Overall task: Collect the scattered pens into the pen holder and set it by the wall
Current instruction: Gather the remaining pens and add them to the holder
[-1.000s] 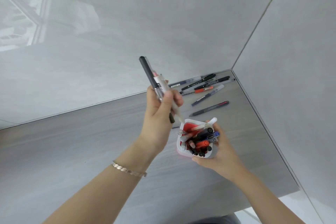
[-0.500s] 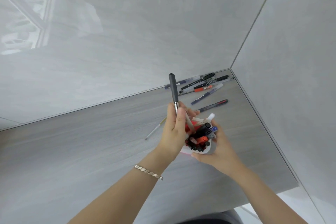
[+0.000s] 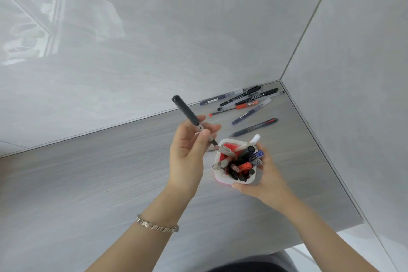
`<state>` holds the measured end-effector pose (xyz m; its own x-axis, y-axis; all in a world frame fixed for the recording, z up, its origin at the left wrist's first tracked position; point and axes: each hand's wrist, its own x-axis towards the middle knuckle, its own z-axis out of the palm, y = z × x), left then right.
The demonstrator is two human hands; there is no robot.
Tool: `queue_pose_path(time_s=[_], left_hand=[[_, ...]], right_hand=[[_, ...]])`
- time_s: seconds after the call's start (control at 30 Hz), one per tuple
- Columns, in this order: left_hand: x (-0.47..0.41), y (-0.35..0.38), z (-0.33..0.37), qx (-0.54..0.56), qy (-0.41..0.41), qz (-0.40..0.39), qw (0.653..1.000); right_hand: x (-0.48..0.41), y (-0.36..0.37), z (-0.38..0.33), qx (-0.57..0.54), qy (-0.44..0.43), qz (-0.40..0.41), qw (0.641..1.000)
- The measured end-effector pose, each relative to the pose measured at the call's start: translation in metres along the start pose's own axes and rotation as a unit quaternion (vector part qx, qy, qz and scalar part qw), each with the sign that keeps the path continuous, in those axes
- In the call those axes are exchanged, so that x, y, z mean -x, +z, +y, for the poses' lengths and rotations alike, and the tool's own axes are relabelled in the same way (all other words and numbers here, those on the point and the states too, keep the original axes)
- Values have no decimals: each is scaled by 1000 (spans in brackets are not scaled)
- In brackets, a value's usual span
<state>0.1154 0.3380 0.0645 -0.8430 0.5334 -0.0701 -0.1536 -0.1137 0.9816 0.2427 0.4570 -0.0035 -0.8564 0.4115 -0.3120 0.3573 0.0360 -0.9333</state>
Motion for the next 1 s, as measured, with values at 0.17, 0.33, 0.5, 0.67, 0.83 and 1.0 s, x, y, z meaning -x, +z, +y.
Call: queue_pose_path(time_s=[0.17,0.33,0.5,0.67,0.83,1.0], left_hand=[[3,6,-7,-97,-91,-56,990],[8,9,-7,-173,-17,-77,982],[-4,6,-14,-413,109,-211,879],[-9,10,-17,-488,-4,-323,811],[-17,-4,1,-326,-144,-333,873],[-7,-18,-10,-435,-62,-363,821]], right_hand=[[0,0,0,3,4,0,1000],[-1,1,2,18,-2,12,1000],[-1,0,1,20,6,10,1000],[0,0,-2,54,-2,9,998],[-16,-25,-4,272,-9,-35,962],[-69,-62,4,435,-22,86,896]])
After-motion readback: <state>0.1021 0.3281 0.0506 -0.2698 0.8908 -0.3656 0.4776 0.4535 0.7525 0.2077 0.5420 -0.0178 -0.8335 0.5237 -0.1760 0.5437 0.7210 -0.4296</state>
